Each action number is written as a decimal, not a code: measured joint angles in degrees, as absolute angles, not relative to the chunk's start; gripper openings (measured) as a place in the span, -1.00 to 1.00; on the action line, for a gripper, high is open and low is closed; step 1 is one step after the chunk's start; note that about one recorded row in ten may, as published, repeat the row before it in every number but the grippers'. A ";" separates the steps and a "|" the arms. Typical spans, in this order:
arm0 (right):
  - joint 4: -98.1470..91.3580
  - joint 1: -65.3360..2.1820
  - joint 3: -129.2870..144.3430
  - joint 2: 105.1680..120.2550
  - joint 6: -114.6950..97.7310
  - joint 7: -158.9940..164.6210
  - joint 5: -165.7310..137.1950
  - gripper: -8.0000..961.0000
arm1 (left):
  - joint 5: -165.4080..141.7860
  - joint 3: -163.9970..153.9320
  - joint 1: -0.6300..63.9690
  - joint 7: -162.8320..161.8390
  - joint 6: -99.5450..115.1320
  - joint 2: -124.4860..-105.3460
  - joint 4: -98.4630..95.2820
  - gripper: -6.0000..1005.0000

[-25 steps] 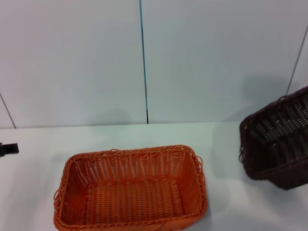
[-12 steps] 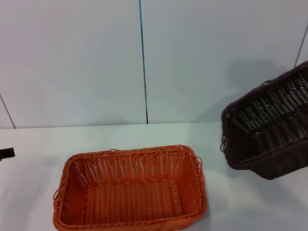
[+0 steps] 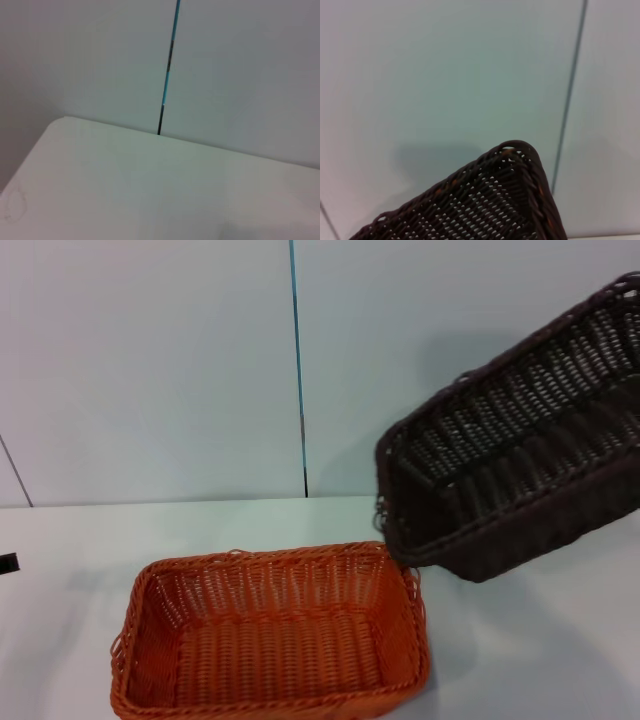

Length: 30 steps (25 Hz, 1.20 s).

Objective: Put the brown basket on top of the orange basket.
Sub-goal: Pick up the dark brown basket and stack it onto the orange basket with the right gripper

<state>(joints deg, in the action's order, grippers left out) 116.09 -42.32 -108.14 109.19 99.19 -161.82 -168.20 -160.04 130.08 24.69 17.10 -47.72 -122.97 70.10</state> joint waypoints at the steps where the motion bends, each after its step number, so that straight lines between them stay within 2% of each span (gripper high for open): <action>1: 116.17 -42.39 -107.97 109.63 99.13 -161.64 -168.23 -0.61 | -160.04 130.08 24.70 17.11 -47.60 -122.92 70.02 0.84; 4: 116.44 -41.54 -107.24 110.38 98.39 -160.87 -168.28 -0.61 | -160.04 130.08 24.69 17.26 -47.08 -122.62 69.57 0.83; 9: 116.88 -38.00 -105.58 110.56 94.05 -158.16 -168.42 -0.61 | -159.70 129.85 24.69 17.50 -46.85 -121.37 68.61 0.83; 13: 117.22 -34.63 -104.10 111.57 89.57 -156.83 -168.41 -0.61 | -158.62 129.60 24.84 17.83 -46.97 -120.55 68.25 0.83; 18: 117.73 -31.58 -104.17 111.84 86.51 -156.38 -168.51 -0.61 | -158.54 129.55 25.27 18.00 -47.18 -120.00 67.89 0.83; 22: 118.01 -26.65 -104.78 114.17 79.40 -156.57 -168.51 -0.61 | -158.48 129.55 25.53 18.02 -47.10 -119.91 67.43 0.83; 27: 118.17 -24.35 -105.79 115.01 77.47 -157.42 -168.40 -0.61 | -158.46 129.72 25.91 18.02 -47.62 -120.11 67.73 0.83; 30: 118.23 -20.86 -106.42 116.52 73.62 -157.51 -168.37 -0.61 | -158.46 129.73 26.00 18.02 -47.92 -120.28 67.76 0.83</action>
